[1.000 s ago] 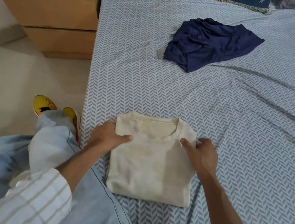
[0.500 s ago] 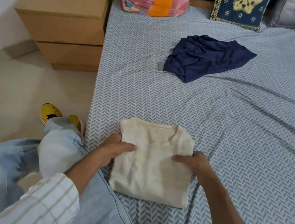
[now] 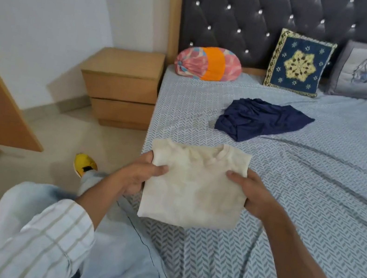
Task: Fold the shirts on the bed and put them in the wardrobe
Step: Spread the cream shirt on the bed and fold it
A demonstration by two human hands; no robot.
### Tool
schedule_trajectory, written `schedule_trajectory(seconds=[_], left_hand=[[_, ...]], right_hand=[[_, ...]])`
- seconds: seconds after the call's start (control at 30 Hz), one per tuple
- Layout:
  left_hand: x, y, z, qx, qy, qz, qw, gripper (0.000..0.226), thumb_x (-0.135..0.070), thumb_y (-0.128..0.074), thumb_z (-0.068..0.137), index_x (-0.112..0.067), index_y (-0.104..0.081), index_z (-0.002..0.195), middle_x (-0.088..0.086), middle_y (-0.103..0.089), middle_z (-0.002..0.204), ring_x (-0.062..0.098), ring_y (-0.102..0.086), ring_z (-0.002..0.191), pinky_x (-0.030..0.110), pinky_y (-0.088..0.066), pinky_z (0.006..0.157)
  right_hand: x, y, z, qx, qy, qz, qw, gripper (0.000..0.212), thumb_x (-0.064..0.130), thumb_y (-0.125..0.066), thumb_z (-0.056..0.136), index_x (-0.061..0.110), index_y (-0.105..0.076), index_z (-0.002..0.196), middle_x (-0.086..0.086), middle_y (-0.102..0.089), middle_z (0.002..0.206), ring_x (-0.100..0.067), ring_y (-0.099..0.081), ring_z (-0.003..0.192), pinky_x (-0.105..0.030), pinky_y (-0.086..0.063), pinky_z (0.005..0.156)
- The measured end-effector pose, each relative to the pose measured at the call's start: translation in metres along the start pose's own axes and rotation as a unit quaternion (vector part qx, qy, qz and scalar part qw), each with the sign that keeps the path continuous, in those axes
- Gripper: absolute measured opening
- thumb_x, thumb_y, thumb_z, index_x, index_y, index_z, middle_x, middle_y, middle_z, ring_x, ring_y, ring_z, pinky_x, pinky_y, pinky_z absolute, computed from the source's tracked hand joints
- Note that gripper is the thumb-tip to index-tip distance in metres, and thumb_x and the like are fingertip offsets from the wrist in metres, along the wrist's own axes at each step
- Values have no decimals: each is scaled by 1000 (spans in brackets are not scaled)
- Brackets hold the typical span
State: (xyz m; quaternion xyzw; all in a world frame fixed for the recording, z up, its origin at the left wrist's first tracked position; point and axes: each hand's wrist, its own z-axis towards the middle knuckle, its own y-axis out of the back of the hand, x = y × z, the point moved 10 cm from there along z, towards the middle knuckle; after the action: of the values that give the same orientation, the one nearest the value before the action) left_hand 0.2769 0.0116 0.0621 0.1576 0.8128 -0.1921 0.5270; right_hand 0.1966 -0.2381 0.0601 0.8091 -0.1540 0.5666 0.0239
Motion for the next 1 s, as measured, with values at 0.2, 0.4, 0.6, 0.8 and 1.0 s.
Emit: schedule_trajectory(seconds=[0.2, 0.4, 0.6, 0.8, 1.0], left_hand=[[-74, 40, -41, -4, -64, 2, 998, 55, 2, -70, 79, -23, -54, 125, 7, -70, 120, 29, -66, 110, 52, -53, 94], [-98, 86, -53, -10, -85, -16, 996, 73, 2, -73, 75, -18, -46, 140, 12, -64, 130, 33, -63, 117, 52, -54, 94], [-94, 142, -25, -11, -50, -13, 999, 75, -7, -73, 75, -18, -43, 143, 10, -64, 131, 30, -64, 117, 48, -54, 95], [-76, 220, 23, -5, -16, -15, 1000, 63, -7, -69, 81, -30, -47, 135, 1, -68, 126, 26, -64, 117, 47, -54, 94], [-52, 303, 92, 5, 17, -81, 997, 71, -4, -63, 81, -32, -41, 143, -2, -65, 130, 21, -66, 115, 37, -58, 84]], right_hand=[[58, -59, -5, 43, 34, 36, 998, 24, 10, -58, 98, 18, -64, 119, -8, -75, 109, -27, -73, 97, -42, -61, 70], [87, -101, 10, 66, 47, 30, 996, 26, 11, -58, 97, 22, -64, 121, -7, -74, 112, -27, -72, 100, -48, -60, 78], [88, -152, 55, 87, 20, 15, 996, 30, 10, -57, 98, 21, -62, 124, -7, -73, 116, -28, -71, 103, -50, -60, 79], [60, -210, 126, 86, -42, -14, 995, 32, 8, -57, 97, 22, -62, 125, -8, -72, 117, -28, -71, 103, -46, -61, 75], [32, -265, 209, 72, -93, -49, 992, 33, 11, -58, 96, 23, -63, 127, -4, -72, 118, -26, -71, 104, -44, -60, 76]])
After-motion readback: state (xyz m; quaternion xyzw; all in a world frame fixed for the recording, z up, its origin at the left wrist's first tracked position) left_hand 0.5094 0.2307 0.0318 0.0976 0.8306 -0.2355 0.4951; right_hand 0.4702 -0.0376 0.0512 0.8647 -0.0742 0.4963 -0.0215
